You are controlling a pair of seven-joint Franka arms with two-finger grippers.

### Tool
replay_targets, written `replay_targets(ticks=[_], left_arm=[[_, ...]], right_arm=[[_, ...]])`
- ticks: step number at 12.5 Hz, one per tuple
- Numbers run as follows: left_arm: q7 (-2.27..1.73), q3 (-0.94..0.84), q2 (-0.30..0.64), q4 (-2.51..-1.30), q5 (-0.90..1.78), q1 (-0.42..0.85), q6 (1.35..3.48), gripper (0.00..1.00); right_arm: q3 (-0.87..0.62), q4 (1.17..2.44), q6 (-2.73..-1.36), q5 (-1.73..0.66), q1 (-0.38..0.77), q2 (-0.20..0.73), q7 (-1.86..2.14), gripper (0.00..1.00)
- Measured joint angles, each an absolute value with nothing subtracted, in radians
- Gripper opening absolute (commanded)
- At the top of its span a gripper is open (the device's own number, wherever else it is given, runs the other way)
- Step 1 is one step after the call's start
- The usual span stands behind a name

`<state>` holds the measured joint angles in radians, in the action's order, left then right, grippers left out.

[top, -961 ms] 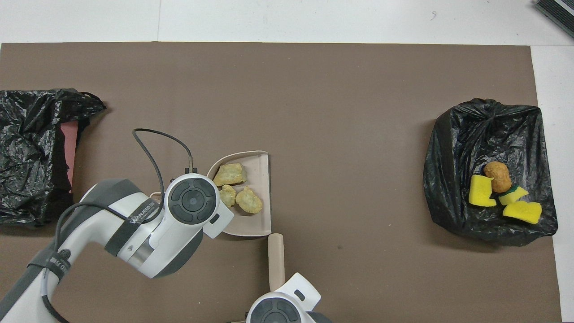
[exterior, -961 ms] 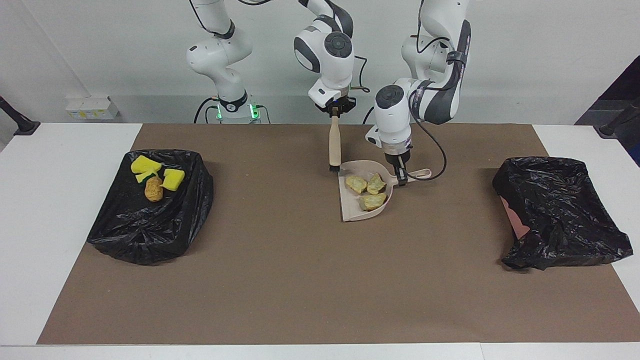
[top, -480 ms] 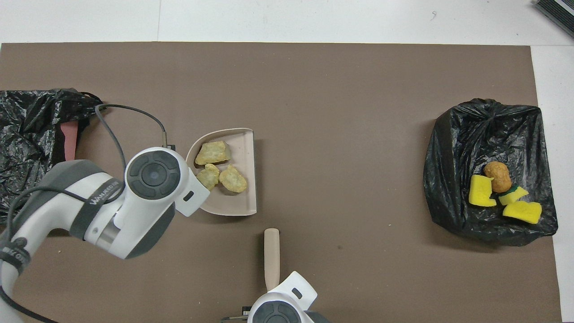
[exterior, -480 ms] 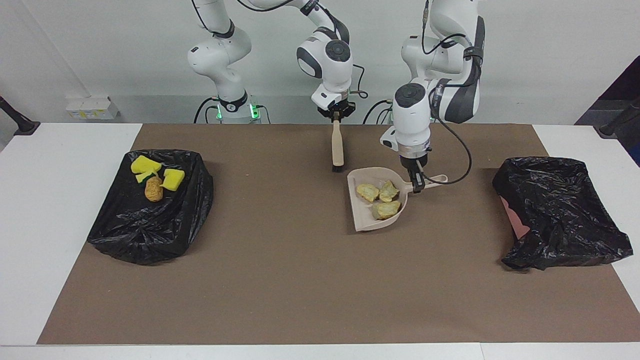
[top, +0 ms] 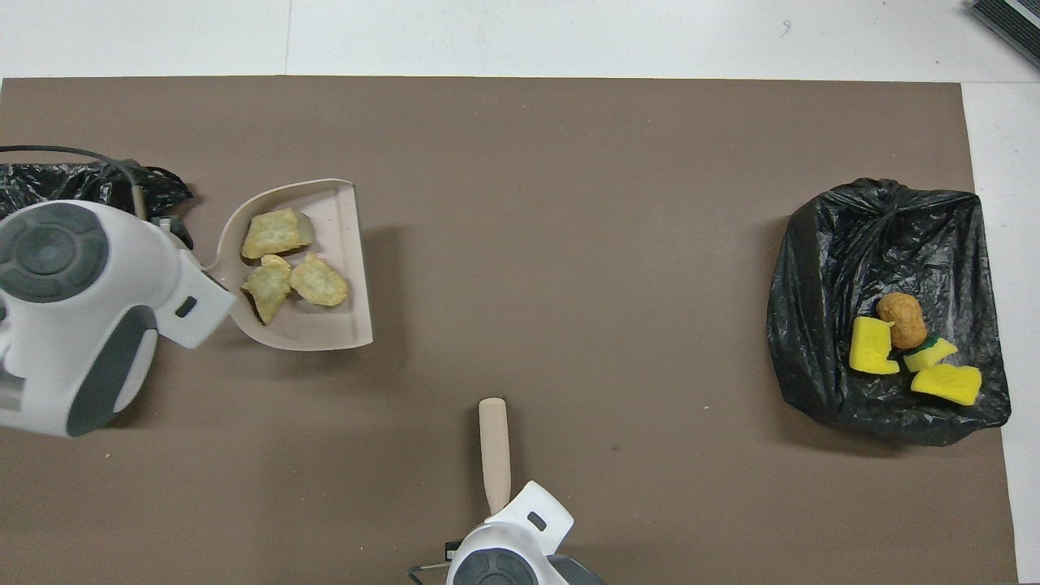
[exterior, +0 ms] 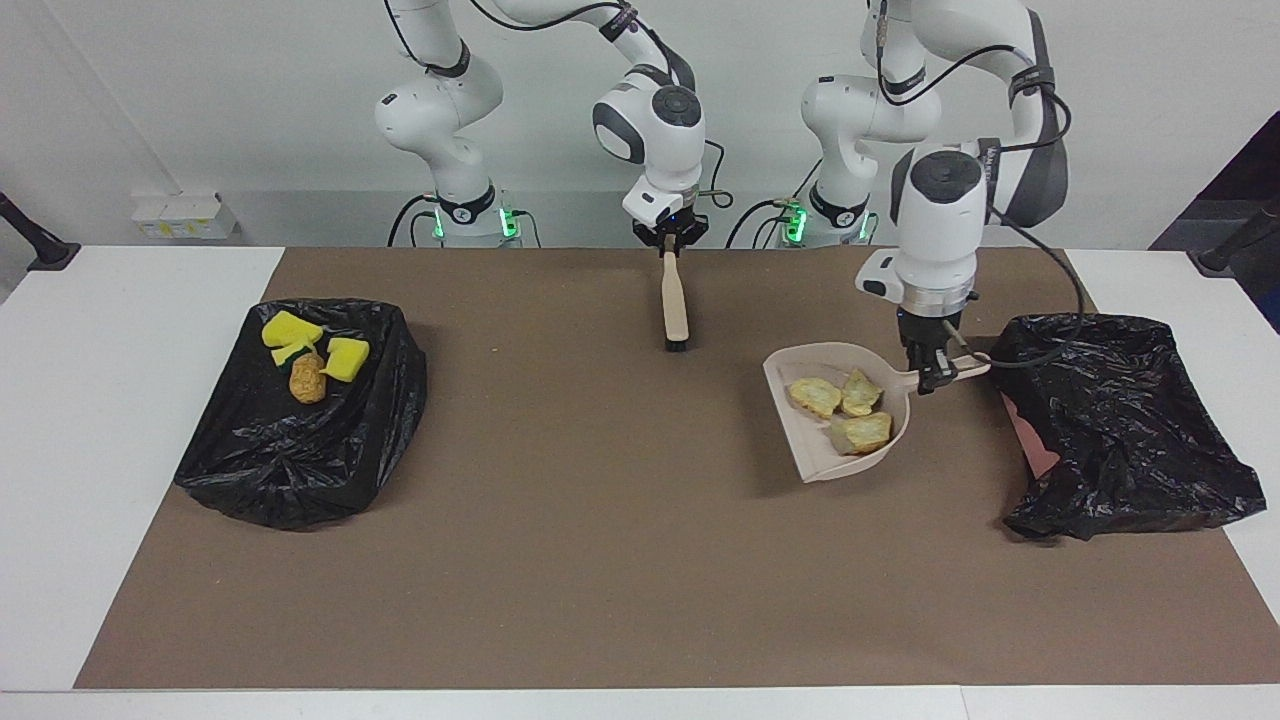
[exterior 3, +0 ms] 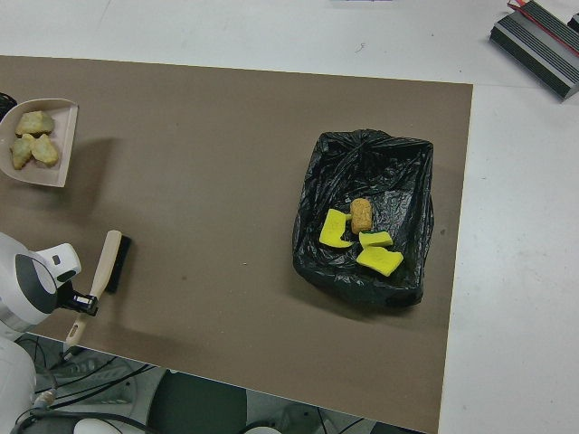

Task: Sweep and dump trash in bin
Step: 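Carry the loaded dustpan with the left gripper over the black bin, then tip the dustpan into the bin while the right gripper drops the brush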

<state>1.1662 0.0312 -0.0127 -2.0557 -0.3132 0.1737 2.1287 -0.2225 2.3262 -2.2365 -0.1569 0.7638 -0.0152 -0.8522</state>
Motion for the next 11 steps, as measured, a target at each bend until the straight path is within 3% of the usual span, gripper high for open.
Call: replay_targets(ticks=[4,5,6,11], left_arm=[[1.204,0.035,-0.058,-2.053,-0.290,0.006,2.104,0.00],[1.220,0.036,-0.063,-2.052,-0.263,-0.041,2.103,0.00],[1.254,0.036,-0.065,-2.048,-0.221,-0.089,2.104,0.00],[1.565,0.041,-0.035,-1.940,-0.121,-0.319,2.105,0.00]], right_arm=[[-0.222,2.327,-2.264,-0.132,0.755,-0.006,-0.852,0.00],[-0.222,2.327,-2.264,-0.132,0.750,-0.005,-0.852,0.55],[-0.222,2.327,-2.265,-0.132,0.743,-0.004,-0.854,1.00],[-0.220,2.253,-2.261,-0.128,0.655,0.029,-0.836,1.00]])
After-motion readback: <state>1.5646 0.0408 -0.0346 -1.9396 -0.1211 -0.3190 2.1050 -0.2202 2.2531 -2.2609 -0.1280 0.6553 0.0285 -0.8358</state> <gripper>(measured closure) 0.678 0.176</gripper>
